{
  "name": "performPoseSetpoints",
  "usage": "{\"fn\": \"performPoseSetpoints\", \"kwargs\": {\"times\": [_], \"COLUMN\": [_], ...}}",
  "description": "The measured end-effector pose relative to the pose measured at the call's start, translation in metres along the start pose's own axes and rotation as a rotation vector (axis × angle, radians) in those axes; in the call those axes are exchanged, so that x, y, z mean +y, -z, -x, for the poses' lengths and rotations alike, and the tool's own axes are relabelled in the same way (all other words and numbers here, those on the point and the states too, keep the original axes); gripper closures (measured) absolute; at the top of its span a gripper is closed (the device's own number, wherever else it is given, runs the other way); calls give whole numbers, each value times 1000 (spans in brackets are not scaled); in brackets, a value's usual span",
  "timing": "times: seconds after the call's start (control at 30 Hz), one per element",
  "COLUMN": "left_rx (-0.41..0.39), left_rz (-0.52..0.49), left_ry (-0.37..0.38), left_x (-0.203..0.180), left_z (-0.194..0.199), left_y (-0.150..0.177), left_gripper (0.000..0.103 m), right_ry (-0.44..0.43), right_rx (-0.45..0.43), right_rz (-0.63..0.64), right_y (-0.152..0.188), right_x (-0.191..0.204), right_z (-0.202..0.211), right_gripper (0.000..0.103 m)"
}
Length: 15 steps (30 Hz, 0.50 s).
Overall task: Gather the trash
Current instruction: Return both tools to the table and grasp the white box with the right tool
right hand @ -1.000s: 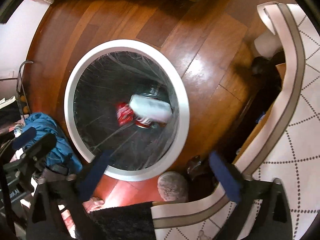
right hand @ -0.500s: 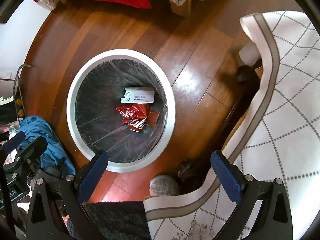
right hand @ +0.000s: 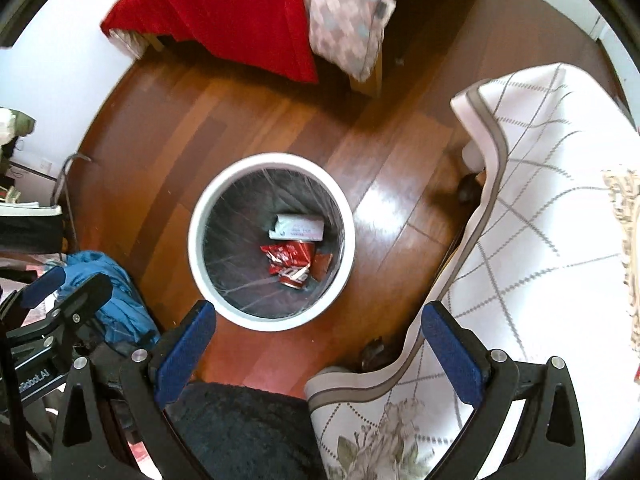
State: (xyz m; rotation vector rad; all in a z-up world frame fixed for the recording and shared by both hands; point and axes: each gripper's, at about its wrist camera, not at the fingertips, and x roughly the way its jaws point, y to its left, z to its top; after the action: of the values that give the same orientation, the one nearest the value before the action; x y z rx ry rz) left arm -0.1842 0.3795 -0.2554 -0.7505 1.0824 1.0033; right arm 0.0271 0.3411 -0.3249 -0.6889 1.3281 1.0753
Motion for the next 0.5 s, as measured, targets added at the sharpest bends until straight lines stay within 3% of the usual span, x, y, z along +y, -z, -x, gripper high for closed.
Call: {"fn": "performPoseSetpoints", "kwargs": {"times": [0.2,0.37,0.5], "left_rx": [-72,-129,-167], "left_rz": [-1,-23,-48], "left_ry": [5,-53,-24], "left_x": [-8,-27,-52], "left_z": [46,80,96], "left_y": [17,30,40], "left_gripper": [2,2,2], "right_ry": [-42,-84,-145], "right_rx": [-106,-191,-244], "right_rz": [1,-21,-64], "right_y": [24,48,75], "right_x": [0,-10,-34], "right_z": [60,107,141], "right_gripper": [0,0,0]}}
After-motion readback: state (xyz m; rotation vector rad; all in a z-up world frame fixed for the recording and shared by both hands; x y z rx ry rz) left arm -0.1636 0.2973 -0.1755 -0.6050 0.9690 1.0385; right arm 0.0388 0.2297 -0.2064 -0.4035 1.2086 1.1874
